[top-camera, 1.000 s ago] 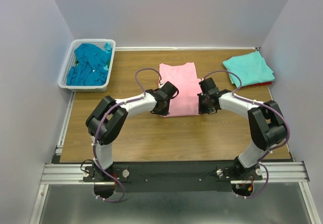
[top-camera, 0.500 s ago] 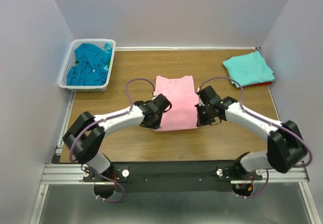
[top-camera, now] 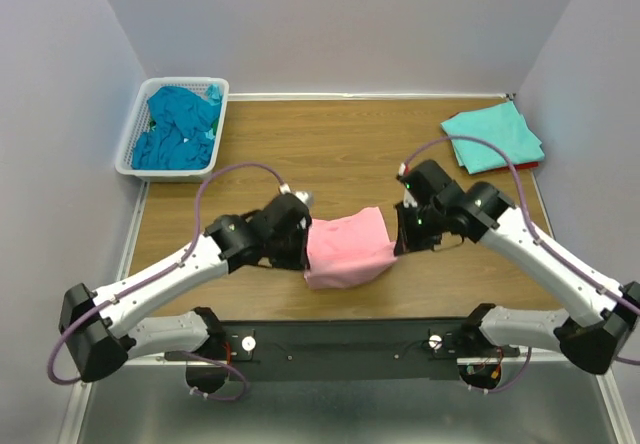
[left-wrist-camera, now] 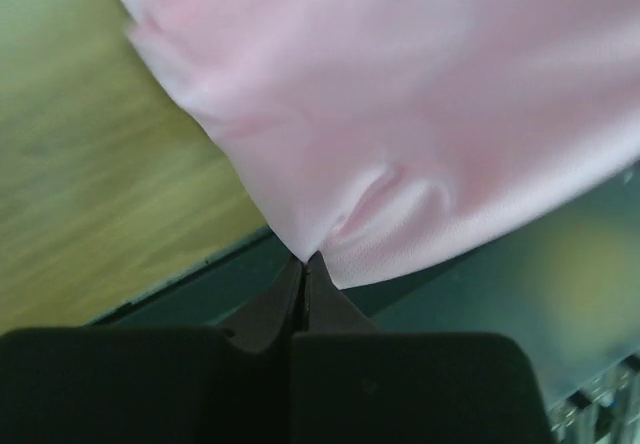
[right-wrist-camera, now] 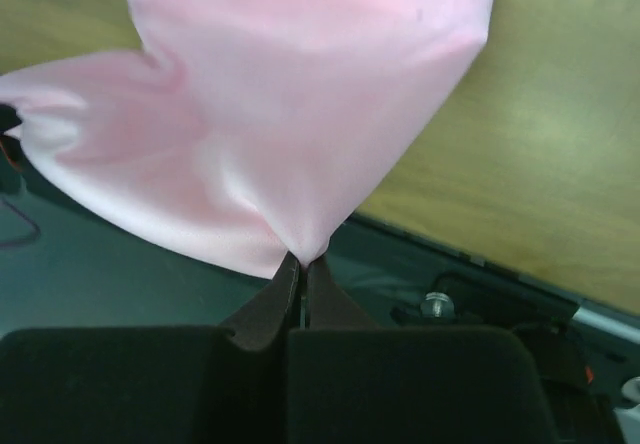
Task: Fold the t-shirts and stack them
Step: Fold the tshirt
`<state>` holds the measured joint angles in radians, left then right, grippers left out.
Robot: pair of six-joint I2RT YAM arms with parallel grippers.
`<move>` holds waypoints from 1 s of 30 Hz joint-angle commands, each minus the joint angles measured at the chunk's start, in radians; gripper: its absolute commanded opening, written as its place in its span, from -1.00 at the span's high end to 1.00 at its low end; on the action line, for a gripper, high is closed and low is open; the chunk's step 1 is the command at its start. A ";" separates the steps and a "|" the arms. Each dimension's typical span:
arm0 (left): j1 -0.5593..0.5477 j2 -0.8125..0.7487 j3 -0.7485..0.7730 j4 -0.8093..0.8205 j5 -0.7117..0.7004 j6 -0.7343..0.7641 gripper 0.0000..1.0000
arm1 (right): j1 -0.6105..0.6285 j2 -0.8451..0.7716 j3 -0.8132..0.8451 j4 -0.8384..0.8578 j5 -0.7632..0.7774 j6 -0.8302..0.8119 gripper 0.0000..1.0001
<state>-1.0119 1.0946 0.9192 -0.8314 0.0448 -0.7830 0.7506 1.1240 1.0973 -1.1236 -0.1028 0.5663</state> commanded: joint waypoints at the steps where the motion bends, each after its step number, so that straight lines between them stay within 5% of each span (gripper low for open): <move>1: 0.202 0.028 0.046 0.073 0.033 0.131 1.00 | -0.039 0.169 0.199 -0.050 0.167 -0.081 0.99; 5: 0.379 0.123 0.020 0.188 0.079 0.214 1.00 | -0.173 0.319 0.312 0.051 0.109 -0.186 0.99; 11: 0.495 0.319 0.073 0.366 0.125 0.290 1.00 | -0.319 0.547 0.346 0.168 0.015 -0.281 0.99; 20: 0.521 0.645 0.297 0.433 0.083 0.358 1.00 | -0.431 0.747 0.273 0.396 -0.011 -0.267 0.99; 27: 0.521 0.731 0.329 0.474 0.052 0.375 1.00 | -0.441 0.787 0.176 0.499 -0.014 -0.249 0.99; 30: 0.521 0.742 0.329 0.503 0.033 0.378 0.78 | -0.439 0.774 0.156 0.512 0.009 -0.233 0.73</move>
<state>-0.4988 1.8187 1.2346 -0.3614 0.1417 -0.4335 0.3145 1.8980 1.2865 -0.6624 -0.1257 0.3248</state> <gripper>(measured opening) 0.087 0.093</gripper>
